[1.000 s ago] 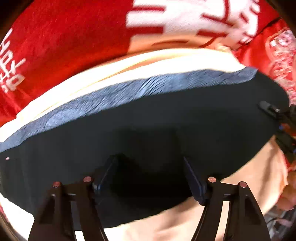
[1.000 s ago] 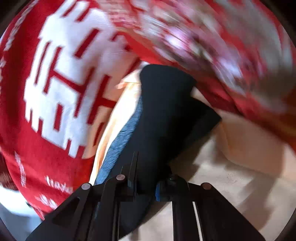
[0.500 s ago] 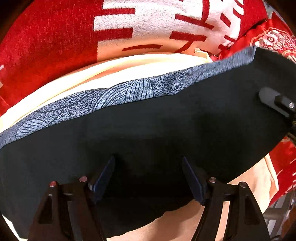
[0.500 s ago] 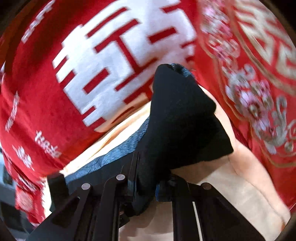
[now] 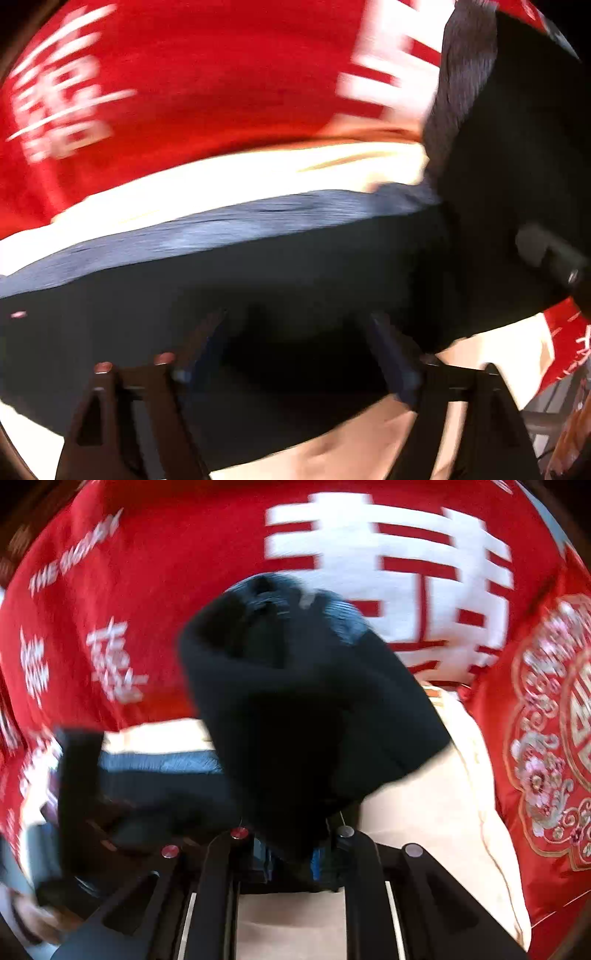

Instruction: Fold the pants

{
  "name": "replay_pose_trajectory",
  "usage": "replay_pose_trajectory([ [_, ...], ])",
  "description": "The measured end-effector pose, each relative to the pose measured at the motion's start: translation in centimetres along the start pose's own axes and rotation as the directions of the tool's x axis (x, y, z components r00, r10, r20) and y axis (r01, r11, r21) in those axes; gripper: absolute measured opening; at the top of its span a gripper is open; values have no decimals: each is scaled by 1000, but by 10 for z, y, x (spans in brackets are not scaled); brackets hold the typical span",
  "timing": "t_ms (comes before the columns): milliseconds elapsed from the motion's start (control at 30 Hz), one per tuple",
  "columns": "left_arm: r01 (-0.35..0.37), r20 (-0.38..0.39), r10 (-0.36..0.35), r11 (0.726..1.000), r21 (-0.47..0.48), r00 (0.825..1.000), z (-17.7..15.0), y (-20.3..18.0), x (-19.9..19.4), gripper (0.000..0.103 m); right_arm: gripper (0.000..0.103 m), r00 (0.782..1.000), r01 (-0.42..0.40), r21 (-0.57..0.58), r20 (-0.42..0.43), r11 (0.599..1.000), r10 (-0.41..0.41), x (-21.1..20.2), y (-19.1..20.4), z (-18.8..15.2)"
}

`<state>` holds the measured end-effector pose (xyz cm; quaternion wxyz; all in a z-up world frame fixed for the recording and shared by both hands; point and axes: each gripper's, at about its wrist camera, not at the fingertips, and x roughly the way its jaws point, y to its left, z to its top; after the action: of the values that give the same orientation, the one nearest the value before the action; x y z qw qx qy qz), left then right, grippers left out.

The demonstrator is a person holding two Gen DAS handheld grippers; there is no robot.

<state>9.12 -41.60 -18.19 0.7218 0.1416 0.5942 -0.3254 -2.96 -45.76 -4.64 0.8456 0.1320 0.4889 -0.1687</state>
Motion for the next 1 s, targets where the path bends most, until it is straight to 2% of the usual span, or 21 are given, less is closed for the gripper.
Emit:
replay_pose_trajectory([
  [200, -127, -36, 124, 987, -99, 992, -16, 96, -16, 93, 22, 992, 64, -153, -98, 986, -79, 51, 87, -23],
  [267, -150, -45, 145, 980, -129, 988, -23, 120, -20, 93, 26, 982, 101, -205, -139, 974, -131, 74, 113, -37],
  [333, -162, -50, 156, 977, -141, 986, -27, 132, -21, 93, 28, 964, 182, -279, -139, 943, -227, 93, 137, -53],
  [367, -164, -52, 158, 976, -147, 986, -30, 139, -22, 93, 39, 952, 224, -324, -127, 919, -277, 97, 147, -60],
  [400, -163, -51, 157, 975, -150, 986, -32, 143, -24, 93, 51, 948, 238, -349, -118, 906, -294, 98, 153, -65],
  [467, -159, -50, 153, 976, -151, 987, -33, 149, -26, 93, 59, 952, 228, -394, -103, 890, -290, 93, 169, -73],
  [533, -149, -45, 144, 978, -149, 989, -32, 150, -30, 93, 61, 960, 192, -421, -108, 887, -259, 81, 176, -79],
  [633, -111, -38, 106, 984, -141, 994, -25, 147, -37, 93, 61, 973, 119, -408, -136, 905, -189, 57, 168, -82],
  [767, 37, -53, -42, 996, -81, 998, -8, 114, -41, 93, 61, 982, 64, -269, -156, 961, -109, 26, 125, -75],
  [833, 113, -72, -115, 993, -30, 991, -4, 92, -34, 93, 61, 979, 64, -198, -177, 978, -100, 21, 99, -71],
  [933, 190, -102, -190, 982, -16, 976, -1, 71, -25, 93, 61, 975, 68, -93, -207, 993, -86, 19, 66, -69],
  [1000, 208, -113, -210, 978, -26, 971, 8, 70, -16, 93, 61, 973, 69, -51, -216, 996, -79, 19, 55, -70],
])
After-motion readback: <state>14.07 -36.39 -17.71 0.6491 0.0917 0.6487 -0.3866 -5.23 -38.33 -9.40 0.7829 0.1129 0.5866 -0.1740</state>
